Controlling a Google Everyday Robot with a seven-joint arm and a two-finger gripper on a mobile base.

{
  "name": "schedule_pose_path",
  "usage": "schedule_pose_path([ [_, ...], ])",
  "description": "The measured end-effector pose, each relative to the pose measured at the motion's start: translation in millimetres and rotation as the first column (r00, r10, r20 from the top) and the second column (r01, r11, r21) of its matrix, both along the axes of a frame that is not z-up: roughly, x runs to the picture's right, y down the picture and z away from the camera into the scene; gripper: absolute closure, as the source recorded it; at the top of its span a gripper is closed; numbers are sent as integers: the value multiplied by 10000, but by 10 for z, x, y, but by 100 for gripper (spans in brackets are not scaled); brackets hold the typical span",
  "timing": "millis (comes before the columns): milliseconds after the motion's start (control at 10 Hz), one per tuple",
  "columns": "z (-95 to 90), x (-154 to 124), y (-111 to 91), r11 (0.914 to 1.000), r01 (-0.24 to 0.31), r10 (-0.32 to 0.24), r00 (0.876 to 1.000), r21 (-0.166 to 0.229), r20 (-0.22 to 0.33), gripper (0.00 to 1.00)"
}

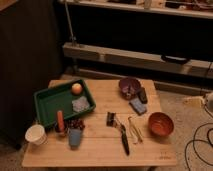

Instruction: Place eraser in red bowl

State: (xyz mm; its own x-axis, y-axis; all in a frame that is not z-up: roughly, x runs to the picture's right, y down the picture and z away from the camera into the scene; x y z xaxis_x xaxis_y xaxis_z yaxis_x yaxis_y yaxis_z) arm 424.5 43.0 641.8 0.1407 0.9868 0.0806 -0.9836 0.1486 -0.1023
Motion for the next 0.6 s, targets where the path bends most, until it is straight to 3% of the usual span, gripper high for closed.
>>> schedule_pose_path([
  [600,6,-12,-7,10000,17,-17,10000,1,15,30],
])
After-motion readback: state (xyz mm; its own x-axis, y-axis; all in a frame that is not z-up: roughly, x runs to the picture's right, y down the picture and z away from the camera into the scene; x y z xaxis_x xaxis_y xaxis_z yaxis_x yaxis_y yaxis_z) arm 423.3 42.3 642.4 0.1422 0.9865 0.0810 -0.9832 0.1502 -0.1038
